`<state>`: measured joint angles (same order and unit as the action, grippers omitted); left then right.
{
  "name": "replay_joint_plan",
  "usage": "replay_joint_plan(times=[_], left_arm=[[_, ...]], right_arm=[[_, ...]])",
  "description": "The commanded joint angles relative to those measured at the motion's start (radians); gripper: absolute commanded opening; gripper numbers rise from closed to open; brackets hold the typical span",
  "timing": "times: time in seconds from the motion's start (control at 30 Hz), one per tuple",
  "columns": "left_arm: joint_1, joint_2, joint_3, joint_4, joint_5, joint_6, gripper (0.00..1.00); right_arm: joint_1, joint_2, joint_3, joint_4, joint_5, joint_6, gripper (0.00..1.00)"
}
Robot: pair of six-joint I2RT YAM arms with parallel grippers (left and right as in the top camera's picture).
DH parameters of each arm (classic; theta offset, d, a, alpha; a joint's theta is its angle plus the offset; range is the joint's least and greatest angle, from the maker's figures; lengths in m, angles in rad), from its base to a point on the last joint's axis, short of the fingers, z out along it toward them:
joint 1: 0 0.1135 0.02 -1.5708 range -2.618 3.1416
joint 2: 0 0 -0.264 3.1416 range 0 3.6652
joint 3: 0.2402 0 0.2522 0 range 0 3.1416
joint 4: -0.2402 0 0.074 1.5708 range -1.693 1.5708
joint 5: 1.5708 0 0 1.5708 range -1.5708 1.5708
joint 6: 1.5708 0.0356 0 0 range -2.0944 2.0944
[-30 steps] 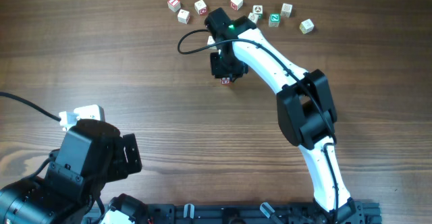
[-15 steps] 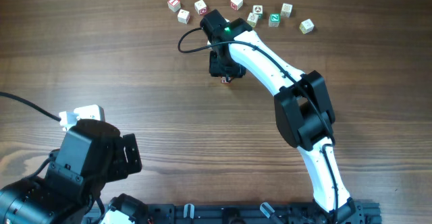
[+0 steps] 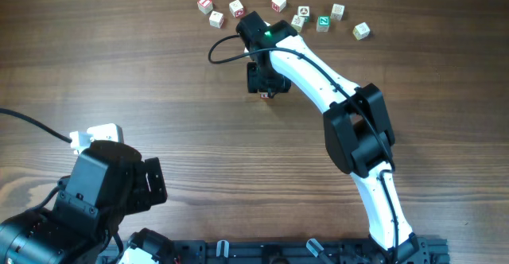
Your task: Form a tower
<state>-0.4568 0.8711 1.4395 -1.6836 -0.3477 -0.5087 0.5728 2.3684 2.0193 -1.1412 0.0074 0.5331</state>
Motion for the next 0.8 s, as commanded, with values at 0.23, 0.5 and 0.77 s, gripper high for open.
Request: replay_joint_plan(times=[0.23,0.5,0.77], left_arm=[[0.005,-0.003,0.001,0.000,-0.016,0.016,1.00],[0.005,-0.003,0.001,0.000,-0.016,0.015,1.00],[0.005,-0.003,0.001,0.000,-0.016,0.016,1.00]], right_arm=[[-0.003,-0.037,0.130,-0.079,0.003,0.047,0.99],[-0.003,-0.140,0.129,-0.176,-0.008,0.254,1.00],[-0.024,-0.139,0.129,-0.103,0.022,0.252,1.00]])
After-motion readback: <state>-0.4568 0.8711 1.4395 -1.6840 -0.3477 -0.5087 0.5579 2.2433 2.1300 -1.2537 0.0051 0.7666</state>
